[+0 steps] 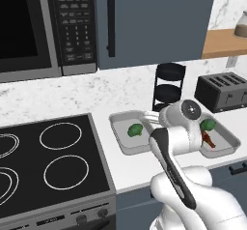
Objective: Place one broccoli and one chicken drumstick in each tupperware on the nearby counter, to pack two identical lunches.
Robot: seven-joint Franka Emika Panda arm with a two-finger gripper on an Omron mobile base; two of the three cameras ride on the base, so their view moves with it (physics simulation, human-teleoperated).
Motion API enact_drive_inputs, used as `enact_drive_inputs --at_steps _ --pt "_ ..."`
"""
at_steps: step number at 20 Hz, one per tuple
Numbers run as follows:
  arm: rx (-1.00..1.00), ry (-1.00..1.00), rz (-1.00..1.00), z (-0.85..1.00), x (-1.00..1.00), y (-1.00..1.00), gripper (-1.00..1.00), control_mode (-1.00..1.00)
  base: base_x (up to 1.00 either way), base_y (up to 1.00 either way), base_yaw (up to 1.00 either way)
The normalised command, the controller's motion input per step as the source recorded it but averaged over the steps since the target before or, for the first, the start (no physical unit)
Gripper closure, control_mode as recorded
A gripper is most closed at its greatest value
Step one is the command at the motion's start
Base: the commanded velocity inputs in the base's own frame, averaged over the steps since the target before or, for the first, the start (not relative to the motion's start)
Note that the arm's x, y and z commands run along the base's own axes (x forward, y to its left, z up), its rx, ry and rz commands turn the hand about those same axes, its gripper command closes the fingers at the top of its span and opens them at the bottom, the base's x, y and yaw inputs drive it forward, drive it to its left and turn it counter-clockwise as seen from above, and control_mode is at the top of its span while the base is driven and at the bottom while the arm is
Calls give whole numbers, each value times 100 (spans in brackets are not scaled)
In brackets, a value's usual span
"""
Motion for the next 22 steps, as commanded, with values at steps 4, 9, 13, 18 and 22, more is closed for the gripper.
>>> enact_drive_inputs --at_steps 4,9,13,18,22 --pt "-1 0 0 69 -93 -5 -100 -100 0 0 0" --pt "-7 0 1 37 -100 -3 -100 -100 0 0 0" --pt "-7 0 3 -33 -75 -3 -100 100 -25 -2 1" --pt "0 0 0 0 0 0 -100 100 -94 -45 2" --pt "0 0 0 0 0 0 -100 100 -58 -100 -6"
